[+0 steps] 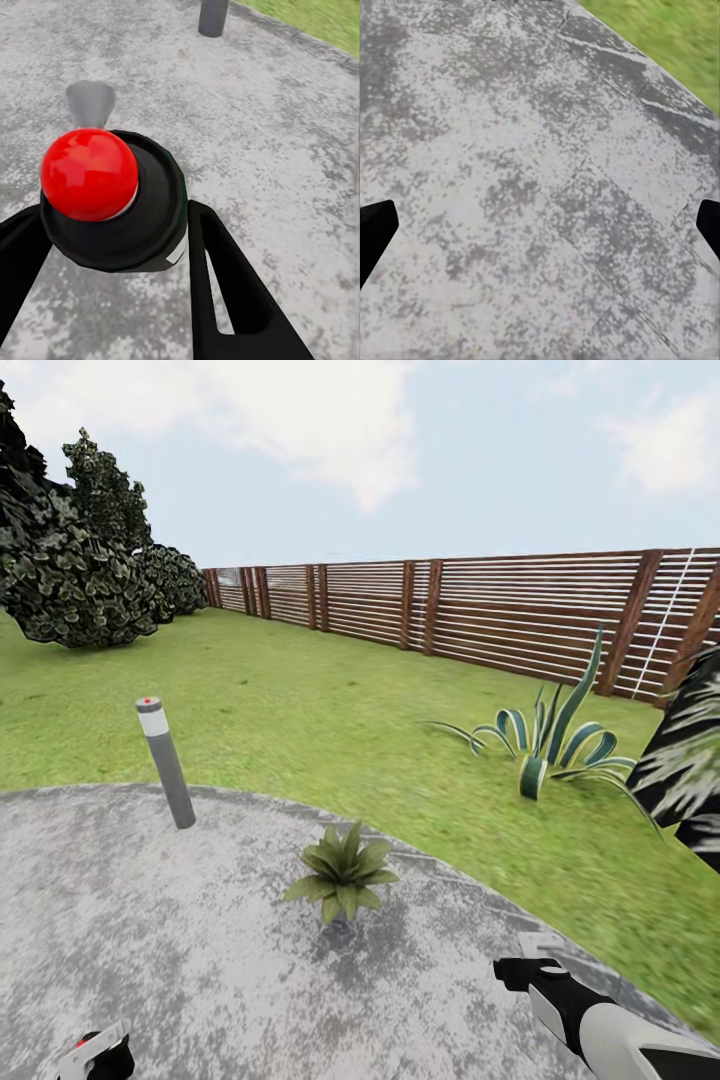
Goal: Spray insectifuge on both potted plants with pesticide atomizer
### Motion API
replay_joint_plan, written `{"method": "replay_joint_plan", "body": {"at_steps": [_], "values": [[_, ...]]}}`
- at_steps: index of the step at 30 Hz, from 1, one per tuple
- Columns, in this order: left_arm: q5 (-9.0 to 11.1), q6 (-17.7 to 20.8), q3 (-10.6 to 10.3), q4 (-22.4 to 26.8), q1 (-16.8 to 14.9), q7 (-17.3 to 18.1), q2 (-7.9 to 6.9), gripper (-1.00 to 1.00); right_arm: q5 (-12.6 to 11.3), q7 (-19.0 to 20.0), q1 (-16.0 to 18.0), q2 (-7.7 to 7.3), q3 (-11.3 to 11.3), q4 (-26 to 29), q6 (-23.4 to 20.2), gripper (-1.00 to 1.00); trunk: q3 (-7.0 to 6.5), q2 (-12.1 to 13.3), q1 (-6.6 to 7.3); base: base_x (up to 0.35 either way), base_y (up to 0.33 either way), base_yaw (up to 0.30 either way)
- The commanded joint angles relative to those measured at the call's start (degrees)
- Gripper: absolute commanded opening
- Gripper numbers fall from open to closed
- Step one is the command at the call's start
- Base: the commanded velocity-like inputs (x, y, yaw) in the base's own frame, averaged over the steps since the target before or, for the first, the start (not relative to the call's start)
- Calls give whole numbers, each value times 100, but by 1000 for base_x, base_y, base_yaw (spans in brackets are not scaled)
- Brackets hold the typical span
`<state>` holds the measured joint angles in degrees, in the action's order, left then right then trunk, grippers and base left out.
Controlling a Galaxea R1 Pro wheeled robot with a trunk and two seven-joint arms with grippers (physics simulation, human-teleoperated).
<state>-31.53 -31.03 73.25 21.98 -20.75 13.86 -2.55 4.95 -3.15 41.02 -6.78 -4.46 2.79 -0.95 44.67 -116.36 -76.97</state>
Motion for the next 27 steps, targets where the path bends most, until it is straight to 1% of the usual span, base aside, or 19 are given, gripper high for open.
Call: {"method": "replay_joint_plan", "body": {"at_steps": [1,27], "values": [[-20,-17,49,0,-8,47,1,-100,51,-10,2,3,-46,3,-10,100,-13,39,24,0,0,0],[-20,-17,49,0,-8,47,1,-100,59,-12,2,1,-46,3,-10,100,-480,1082,595,0,0,0]]}}
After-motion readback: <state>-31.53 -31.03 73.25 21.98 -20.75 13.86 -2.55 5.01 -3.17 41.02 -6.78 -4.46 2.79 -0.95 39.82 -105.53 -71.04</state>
